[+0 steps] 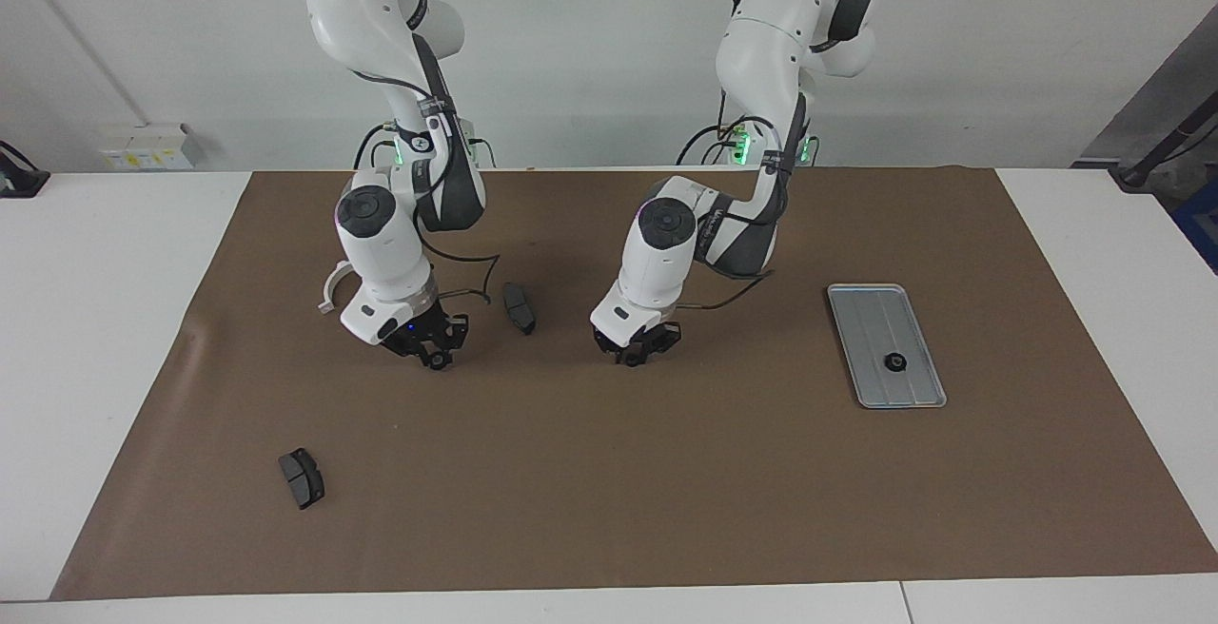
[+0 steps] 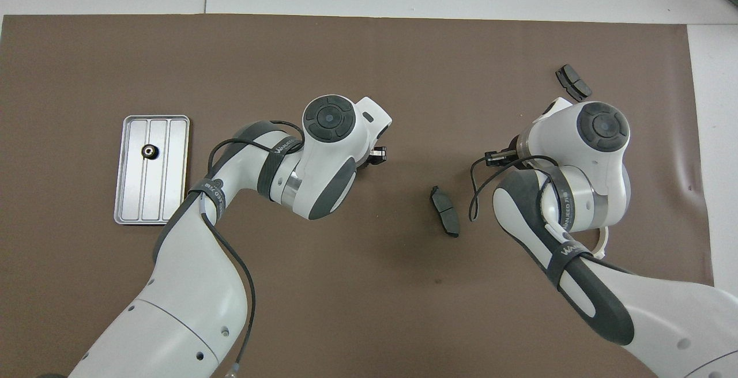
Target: Pick bearing gear from pile to tray
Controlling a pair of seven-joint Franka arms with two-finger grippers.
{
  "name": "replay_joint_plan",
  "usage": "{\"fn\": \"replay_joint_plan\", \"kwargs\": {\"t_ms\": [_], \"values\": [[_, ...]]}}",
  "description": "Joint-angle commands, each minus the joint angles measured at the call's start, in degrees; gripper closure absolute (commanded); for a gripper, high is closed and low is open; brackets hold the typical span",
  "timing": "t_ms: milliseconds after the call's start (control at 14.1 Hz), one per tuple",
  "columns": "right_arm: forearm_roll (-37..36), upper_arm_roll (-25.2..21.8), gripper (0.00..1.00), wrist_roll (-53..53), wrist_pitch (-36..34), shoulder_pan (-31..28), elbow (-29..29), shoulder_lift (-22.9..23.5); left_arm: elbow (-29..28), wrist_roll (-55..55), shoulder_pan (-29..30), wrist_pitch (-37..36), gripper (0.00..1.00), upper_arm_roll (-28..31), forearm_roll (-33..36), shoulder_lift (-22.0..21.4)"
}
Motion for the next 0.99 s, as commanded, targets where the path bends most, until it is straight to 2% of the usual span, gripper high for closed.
{"fn": "replay_joint_plan", "kwargs": {"t_ms": [0,142,567,709,922], "values": [[1.83,1.68,1.00,4.39,-4.52,-0.28,3.20,-1.61,-0.22,-0.53,-0.81,-0.63,0.67,0.89,-0.34,-0.52],[2.72,1.95,1.00,7.12,-6.55,-0.19,5.75,-1.62,-0.14,-0.44,-0.72,-0.46,0.74,0.89,-0.34,-0.52],[2.81,4.58,1.00,15.11,-6.91,-0.28,9.79,-1.62,0.21,-0.18,-0.46,-0.54,0.97,1.07,-0.25,-0.52],[2.72,6.25,1.00,19.50,-6.91,-0.19,11.29,-1.36,0.56,0.17,0.42,-1.24,1.00,1.51,-0.16,-0.61],[2.72,6.87,1.00,22.33,-6.21,0.94,11.56,-1.18,2.15,0.87,5.41,-3.17,1.00,2.65,-0.07,-3.33]]}}
